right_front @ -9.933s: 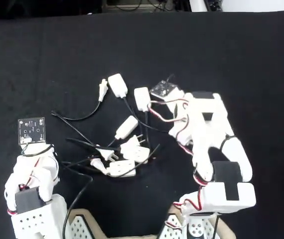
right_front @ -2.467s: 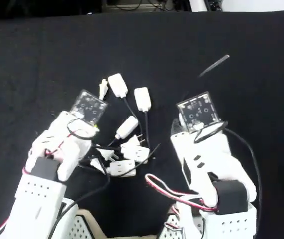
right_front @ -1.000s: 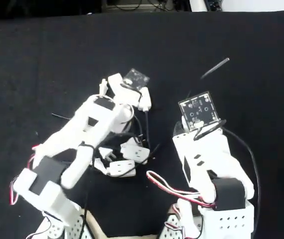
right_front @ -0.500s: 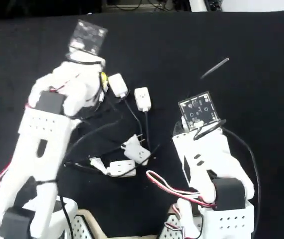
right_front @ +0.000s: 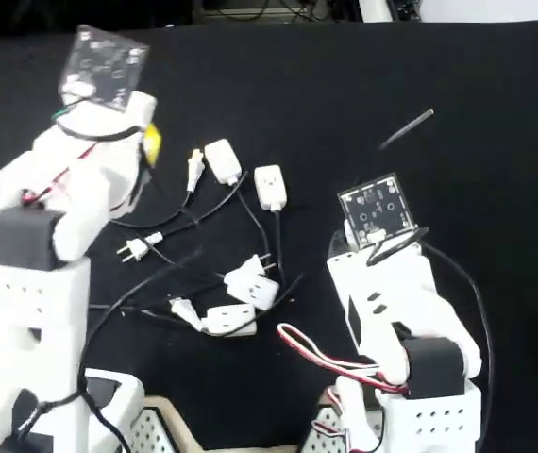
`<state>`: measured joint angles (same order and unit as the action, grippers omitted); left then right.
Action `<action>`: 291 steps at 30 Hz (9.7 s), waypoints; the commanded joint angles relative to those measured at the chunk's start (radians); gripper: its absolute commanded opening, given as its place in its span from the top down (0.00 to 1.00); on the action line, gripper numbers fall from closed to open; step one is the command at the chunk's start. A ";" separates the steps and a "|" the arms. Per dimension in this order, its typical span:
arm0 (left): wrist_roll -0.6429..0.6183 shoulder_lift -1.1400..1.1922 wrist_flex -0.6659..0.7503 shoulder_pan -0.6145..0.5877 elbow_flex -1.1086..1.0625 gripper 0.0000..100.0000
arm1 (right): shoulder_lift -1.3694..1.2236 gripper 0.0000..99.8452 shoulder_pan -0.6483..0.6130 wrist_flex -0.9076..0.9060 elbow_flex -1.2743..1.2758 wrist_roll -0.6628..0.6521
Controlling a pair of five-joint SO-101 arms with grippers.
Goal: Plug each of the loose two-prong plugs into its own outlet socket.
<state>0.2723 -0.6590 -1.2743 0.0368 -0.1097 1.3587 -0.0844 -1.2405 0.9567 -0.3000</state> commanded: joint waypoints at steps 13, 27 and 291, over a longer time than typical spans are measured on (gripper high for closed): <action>0.071 0.083 -0.118 0.048 -0.318 0.97 | 0.002 0.99 0.009 0.014 -0.008 0.005; -0.049 0.555 0.253 0.205 -0.401 0.97 | 0.001 0.99 0.009 0.000 -0.007 0.005; -0.103 -0.008 0.405 -0.449 -1.032 0.70 | -1.283 0.99 -0.528 1.551 0.074 0.368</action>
<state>0.1665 -0.6467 -0.8815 -0.4005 -1.1454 0.0560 -0.6322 0.2892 1.0380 0.0882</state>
